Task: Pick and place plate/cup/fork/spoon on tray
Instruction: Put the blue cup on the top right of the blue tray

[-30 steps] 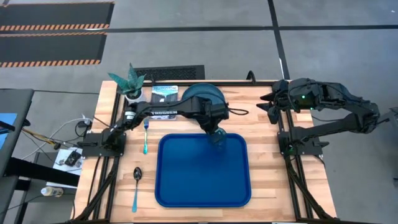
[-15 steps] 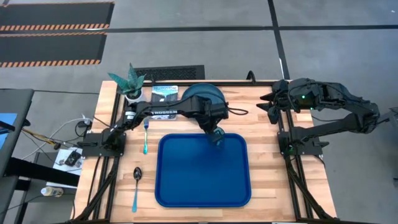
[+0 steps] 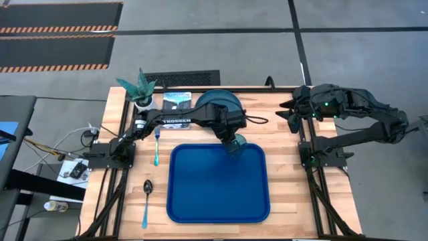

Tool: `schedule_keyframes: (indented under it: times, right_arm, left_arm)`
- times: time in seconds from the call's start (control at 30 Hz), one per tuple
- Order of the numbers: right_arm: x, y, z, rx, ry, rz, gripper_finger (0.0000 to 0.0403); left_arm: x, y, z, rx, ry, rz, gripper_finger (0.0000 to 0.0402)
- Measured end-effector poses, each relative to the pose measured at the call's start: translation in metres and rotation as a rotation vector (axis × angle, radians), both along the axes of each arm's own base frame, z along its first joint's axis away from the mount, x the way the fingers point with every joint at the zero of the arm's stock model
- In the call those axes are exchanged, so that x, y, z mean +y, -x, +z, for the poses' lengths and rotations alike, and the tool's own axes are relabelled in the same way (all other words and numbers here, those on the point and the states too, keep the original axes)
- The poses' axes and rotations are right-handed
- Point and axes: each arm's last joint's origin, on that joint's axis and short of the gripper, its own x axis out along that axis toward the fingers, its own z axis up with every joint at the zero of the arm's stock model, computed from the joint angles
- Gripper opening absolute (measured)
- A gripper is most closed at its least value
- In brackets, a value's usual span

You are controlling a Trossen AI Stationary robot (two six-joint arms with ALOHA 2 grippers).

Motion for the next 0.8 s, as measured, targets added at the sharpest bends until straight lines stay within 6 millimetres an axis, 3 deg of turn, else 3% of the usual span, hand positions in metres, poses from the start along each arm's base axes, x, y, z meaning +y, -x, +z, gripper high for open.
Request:
schedule_keyframes:
  times: [0.33,0.6,0.7,0.8]
  right_arm:
    - [0.0,0.0,0.0,0.001,0.0,0.0,0.0214]
    - [0.0,0.0,0.0,0.002,0.001,0.001,0.0214]
    - [0.0,0.0,0.0,0.004,0.001,0.001,0.0214]
    - [0.0,0.0,-0.001,0.007,0.0,0.001,0.0214]
  left_arm:
    - [-0.001,-0.001,0.001,-0.018,0.043,-0.017,0.0184]
    - [-0.002,0.005,0.034,-0.077,0.047,-0.006,0.0234]
    - [-0.003,0.023,0.046,-0.025,0.06,0.005,0.0237]
    - [-0.005,0.055,0.073,0.048,-0.024,0.026,0.0233]
